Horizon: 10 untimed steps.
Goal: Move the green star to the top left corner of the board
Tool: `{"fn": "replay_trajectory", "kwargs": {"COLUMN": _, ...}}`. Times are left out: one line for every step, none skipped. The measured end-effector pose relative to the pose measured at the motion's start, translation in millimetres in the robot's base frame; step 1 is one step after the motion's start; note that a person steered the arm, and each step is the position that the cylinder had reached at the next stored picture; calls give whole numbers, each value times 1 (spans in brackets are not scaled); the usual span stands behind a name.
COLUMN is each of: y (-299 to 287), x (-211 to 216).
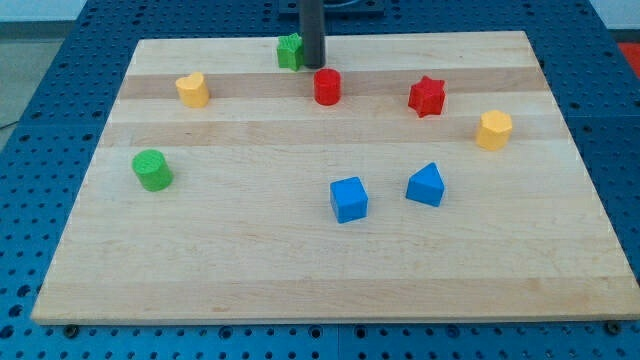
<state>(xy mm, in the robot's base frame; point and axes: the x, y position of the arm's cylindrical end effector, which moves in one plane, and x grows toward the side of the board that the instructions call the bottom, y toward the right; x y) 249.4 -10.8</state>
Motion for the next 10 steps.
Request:
{"fn": "replay_trajectory", "kwargs": {"y": 6, "x": -15}}
{"fn": "replay_trajectory", "kwargs": {"y": -72, "x": -16}}
{"fn": "replay_trajectory", "kwargs": {"y": -158, "x": -15}}
{"fn": "replay_trajectory", "kwargs": {"y": -141, "x": -13}}
{"fn": "replay_trajectory", "kwargs": {"y": -110, "x": -22}}
{"fn": "replay_trajectory", "kwargs": {"y": -132, "x": -52}}
{"fn": "replay_trajectory", "kwargs": {"y": -159, "x": -57}}
{"fn": "replay_trajectory", "kwargs": {"y": -202, "x": -45}}
{"fn": "replay_trajectory", "kwargs": {"y": -218, "x": -40}}
{"fn": "replay_trajectory", "kwargs": {"y": -218, "x": -40}}
